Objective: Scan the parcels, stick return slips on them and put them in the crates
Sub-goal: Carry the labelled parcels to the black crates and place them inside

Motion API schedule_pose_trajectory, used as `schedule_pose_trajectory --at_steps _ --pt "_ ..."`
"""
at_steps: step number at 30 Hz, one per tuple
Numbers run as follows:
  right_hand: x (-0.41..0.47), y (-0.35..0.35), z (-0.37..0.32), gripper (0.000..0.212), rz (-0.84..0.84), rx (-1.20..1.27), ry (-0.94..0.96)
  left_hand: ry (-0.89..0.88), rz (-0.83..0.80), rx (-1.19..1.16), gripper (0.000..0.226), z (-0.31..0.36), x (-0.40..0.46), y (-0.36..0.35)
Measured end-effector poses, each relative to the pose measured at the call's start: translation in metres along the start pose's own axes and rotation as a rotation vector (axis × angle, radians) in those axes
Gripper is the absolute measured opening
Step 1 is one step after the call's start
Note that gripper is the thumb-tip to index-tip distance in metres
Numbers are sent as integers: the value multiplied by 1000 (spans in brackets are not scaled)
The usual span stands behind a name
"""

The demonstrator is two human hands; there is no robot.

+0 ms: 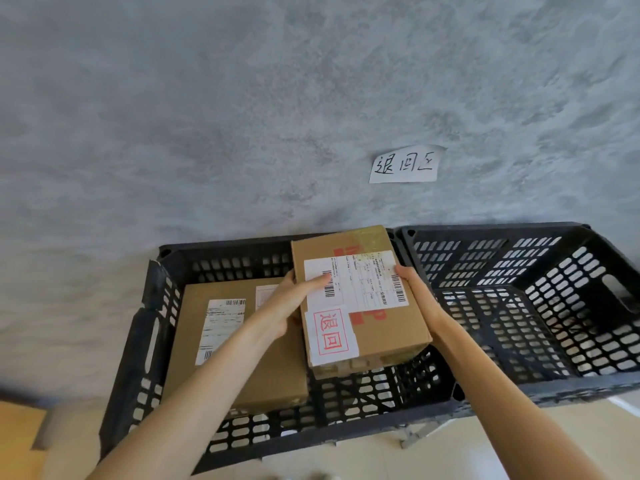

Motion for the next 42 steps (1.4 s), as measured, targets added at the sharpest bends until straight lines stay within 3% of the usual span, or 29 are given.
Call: schedule_pose_trajectory --at_steps 7,13,16,20,29,42 --pt "1 20 8 33 201 -447 -164 29 8 -57 32 -29 19 -6" --pt "22 44 21 51 399 -788 -322 100 73 -172 21 -52 30 -13" --pt "30 53 35 53 447 -799 -378 137 118 -222 18 -66 37 -13" --pt "35 68 52 48 488 -819 -438 126 162 -225 42 -82 52 -18" --pt "50 79 82 47 432 -930 -567 323 335 -227 43 -142 70 -14" --pt "55 87 89 56 423 -934 -595 274 292 -210 49 -137 78 -15"
Point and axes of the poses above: each hand's wrist, its own x-axis towards the middle knuckle, its own y-axis out of the back of the hand, z = x × y, the point moved 9 cm from there along x, towards the middle knuckle, and after that the axes turned 15 degrees about -z, right-handed, at the moved point
